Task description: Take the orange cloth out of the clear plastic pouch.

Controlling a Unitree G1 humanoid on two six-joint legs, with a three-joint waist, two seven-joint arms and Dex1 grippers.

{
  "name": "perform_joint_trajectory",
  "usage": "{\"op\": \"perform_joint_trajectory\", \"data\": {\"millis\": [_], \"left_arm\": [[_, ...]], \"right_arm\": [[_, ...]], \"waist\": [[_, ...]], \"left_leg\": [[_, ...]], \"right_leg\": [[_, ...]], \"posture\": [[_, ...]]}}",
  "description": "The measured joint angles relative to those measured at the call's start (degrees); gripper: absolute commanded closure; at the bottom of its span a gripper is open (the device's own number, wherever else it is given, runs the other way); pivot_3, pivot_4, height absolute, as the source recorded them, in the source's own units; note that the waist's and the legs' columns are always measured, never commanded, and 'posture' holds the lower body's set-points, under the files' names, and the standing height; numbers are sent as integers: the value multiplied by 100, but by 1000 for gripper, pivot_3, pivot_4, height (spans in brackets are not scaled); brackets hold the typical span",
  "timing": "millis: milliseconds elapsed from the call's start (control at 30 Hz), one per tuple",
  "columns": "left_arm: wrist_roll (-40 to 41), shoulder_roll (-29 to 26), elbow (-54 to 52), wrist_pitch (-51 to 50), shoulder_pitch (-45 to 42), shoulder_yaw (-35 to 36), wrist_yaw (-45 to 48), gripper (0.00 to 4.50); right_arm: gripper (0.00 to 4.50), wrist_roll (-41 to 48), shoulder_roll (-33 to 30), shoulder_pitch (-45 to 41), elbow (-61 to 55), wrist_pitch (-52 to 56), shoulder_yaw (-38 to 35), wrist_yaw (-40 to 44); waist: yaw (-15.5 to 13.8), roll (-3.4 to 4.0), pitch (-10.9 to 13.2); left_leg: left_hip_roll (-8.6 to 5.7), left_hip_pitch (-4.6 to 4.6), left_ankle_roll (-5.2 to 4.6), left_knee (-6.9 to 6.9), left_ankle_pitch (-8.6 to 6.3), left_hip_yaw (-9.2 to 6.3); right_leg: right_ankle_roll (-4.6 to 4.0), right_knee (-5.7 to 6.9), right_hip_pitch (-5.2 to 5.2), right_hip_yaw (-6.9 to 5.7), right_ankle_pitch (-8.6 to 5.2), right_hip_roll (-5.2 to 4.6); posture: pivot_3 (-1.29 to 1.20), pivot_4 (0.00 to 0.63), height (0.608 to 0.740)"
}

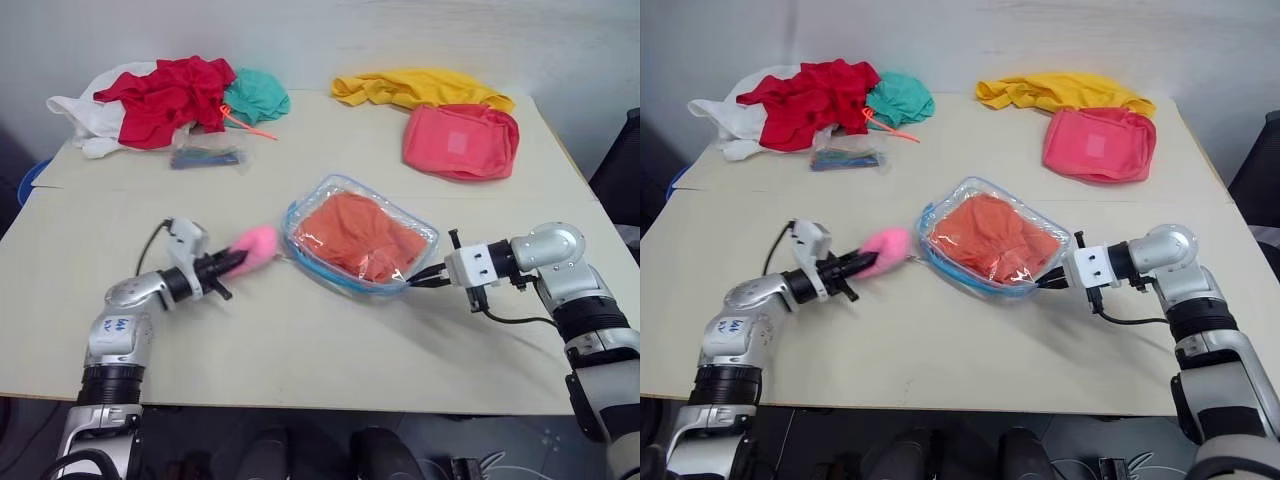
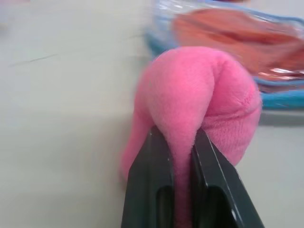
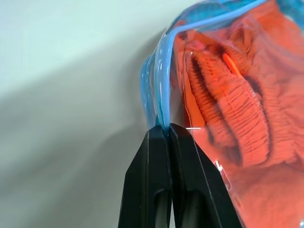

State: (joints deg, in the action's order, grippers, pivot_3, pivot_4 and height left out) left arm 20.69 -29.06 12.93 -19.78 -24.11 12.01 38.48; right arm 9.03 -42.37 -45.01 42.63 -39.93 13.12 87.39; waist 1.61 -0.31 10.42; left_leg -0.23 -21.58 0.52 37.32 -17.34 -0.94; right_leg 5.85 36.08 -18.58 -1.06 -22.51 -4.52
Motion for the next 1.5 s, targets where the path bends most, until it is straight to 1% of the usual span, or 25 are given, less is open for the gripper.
{"op": "perform_joint_trajectory", "data": {"millis": [67, 133, 267, 300, 333, 400, 433, 467, 567, 600, 633, 733, 767, 800, 867, 933, 1033, 1067, 1167, 1333, 1433, 1500], "left_arm": [[2, 146, 88, 55, -91, 157, -285, 4480], [-3, 223, 110, 98, -105, 162, -450, 4480], [-26, 321, 49, 100, 16, 134, -543, 4480], [-27, 320, -8, 99, 86, 134, -543, 4131], [-21, 315, -139, 75, 212, 133, -534, 3759], [-8, 275, -298, -40, 319, 124, -495, 3220], [2, 168, -379, -92, 392, 110, -436, 2948], [1, 78, -405, -90, 430, 114, -391, 2579], [-27, -278, -382, 186, 555, 264, -198, 1718], [-28, -391, -329, 360, 558, 302, -56, 1707], [-19, -552, -268, 703, 538, 329, 253, 1707], [26, -1008, -9, 1413, 271, 528, 913, 1134], [32, -1180, 109, 1611, 15, 521, 1193, 874], [13, -1324, 181, 1805, -261, 452, 1460, 572], [-161, -1484, 224, 2367, -855, 105, 2007, 8], [-391, -1434, 279, 2918, -1220, -381, 2509, 8], [-906, -1064, 722, 3789, -1518, -1287, 3136, 8], [-1131, -868, 1026, 4113, -1647, -1588, 3256, 8], [-1799, -304, 1945, 4989, -2121, -2265, 3253, 8], [-2475, 29, 3074, 5919, -2730, -2574, 2754, 8], [-2825, 217, 3735, 6236, -2956, -2667, 2294, 606], [-3016, 244, 4014, 6360, -3067, -2692, 2069, 1189]], "right_arm": [[4500, 135, 0, 45, -23, -10, -7, 32], [4500, 226, 0, 112, -42, -8, -7, 45], [4500, 407, 4, 313, -103, 201, 1, 49], [4500, 461, 11, 361, -153, 360, -6, 44], [4277, 548, 25, 422, -222, 552, -19, 39], [3843, 672, 20, 558, -403, 882, -70, 35], [3554, 728, 10, 658, -541, 1018, -106, 34], [3181, 783, -23, 764, -675, 1119, -157, 32], [2148, 1033, -277, 1205, -1237, 1661, -426, 9], [1863, 1121, -380, 1359, -1441, 1820, -536, -9], [1506, 1310, -567, 1725, -1893, 2151, -762, -71], [506, 1790, -1005, 2608, -2946, 3016, -1361, -314], [179, 1985, -1127, 3008, -3405, 3348, -1624, -465], [0, 2159, -1181, 3382, -3857, 3627, -1874, -623], [0, 2414, -1191, 4016, -4725, 4083, -2188, -956], [0, 2526, -1122, 4363, -5327, 4372, -2303, -1266], [0, 2669, -849, 4624, -6031, 4744, -2387, -1829], [0, 2697, -712, 4705, -6253, 4862, -2397, -2053], [0, 2696, -340, 4959, -6868, 5117, -2215, -2568], [0, 2616, -67, 5322, -7297, 5283, -2123, -3044], [0, 2538, 8, 5471, -7445, 5300, -2086, -3207], [0, 2518, 8, 5501, -7483, 5314, -2092, -3269]], "waist": [[-8, 0, 0], [-10, -1, 0], [-15, 0, 0], [-16, -1, 0], [-15, 0, 0], [-13, -1, 0], [-7, 0, 0], [-7, 0, 0], [-20, 0, 0], [-25, 0, 0], [-43, 0, 0], [-145, 0, 1], [-183, 0, 1], [-229, -1, 1], [-285, 1, 0], [-299, 8, -4], [-287, 7, -3], [-287, 2, 0], [-287, -13, 9], [-286, -20, 12], [-297, -28, 17], [-285, -39, 24]], "left_leg": [[0, 0, 0, 1, 0, 0], [-1, -1, 0, 2, 0, 0], [-1, -2, 0, 0, 0, 0], [-1, -2, 0, -2, 0, 0], [-1, -2, 0, -2, 0, 0], [1, -2, 0, -1, 0, -1], [2, -2, 0, -1, 0, 0], [1, -2, 1, -2, 0, 0], [1, -2, 1, -1, -1, -1], [0, -2, 1, -1, -1, -1], [0, -3, 2, -5, -1, -2], [2, -4, 7, -6, -4, -8], [0, -7, 8, -4, -4, -10], [0, -8, 8, -2, -5, -10], [-5, -6, 3, 1, -7, -3], [-11, -4, 1, 3, -9, 1], [-8, -3, 1, 1, -8, 7], [-7, -4, 2, 1, -8, 8], [-5, -13, 1, 3, -7, 11], [-8, -23, -4, 11, -7, 16], [-9, -25, -6, 20, -6, 15], [-8, -26, -6, 26, -6, 13]], "right_leg": [[0, 1, 1, -4, 0, 0], [0, 1, 2, -3, 0, -1], [0, 3, 2, -3, 0, -1], [0, 5, 2, -3, 0, -1], [0, 11, 1, -3, 0, -1], [0, 14, 0, -3, 0, 0], [0, 17, 0, -2, 0, 1], [0, 19, -1, -2, 0, 0], [0, 10, 0, -1, 0, -2], [0, -4, 0, -2, 0, -3], [0, -9, 0, -3, 0, -3], [0, -15, 0, -10, 0, -2], [0, -15, 2, -15, 0, -4], [0, -18, 3, -16, 0, -3], [0, -20, 9, -9, 0, -4], [1, -19, 11, -7, 1, -6], [1, -12, 6, -12, 1, 3], [1, -10, 3, -18, 1, 7], [1, -3, -10, -30, 1, 10], [4, 29, -22, -40, 2, 7], [4, 39, -23, -40, 2, 6], [4, 45, -26, -40, 2, 7]], "posture": [[0, 150, 740], [0, 150, 740], [0, 150, 740], [0, 150, 740], [0, 150, 740], [0, 150, 740], [0, 150, 740], [0, 150, 740], [0, 150, 740], [0, 150, 740], [0, 150, 740], [0, 150, 740], [0, 150, 740], [0, 150, 740], [0, 150, 740], [0, 150, 740], [0, 150, 740], [0, 150, 740], [0, 150, 740], [0, 150, 740], [0, 150, 740], [0, 150, 740]]}}
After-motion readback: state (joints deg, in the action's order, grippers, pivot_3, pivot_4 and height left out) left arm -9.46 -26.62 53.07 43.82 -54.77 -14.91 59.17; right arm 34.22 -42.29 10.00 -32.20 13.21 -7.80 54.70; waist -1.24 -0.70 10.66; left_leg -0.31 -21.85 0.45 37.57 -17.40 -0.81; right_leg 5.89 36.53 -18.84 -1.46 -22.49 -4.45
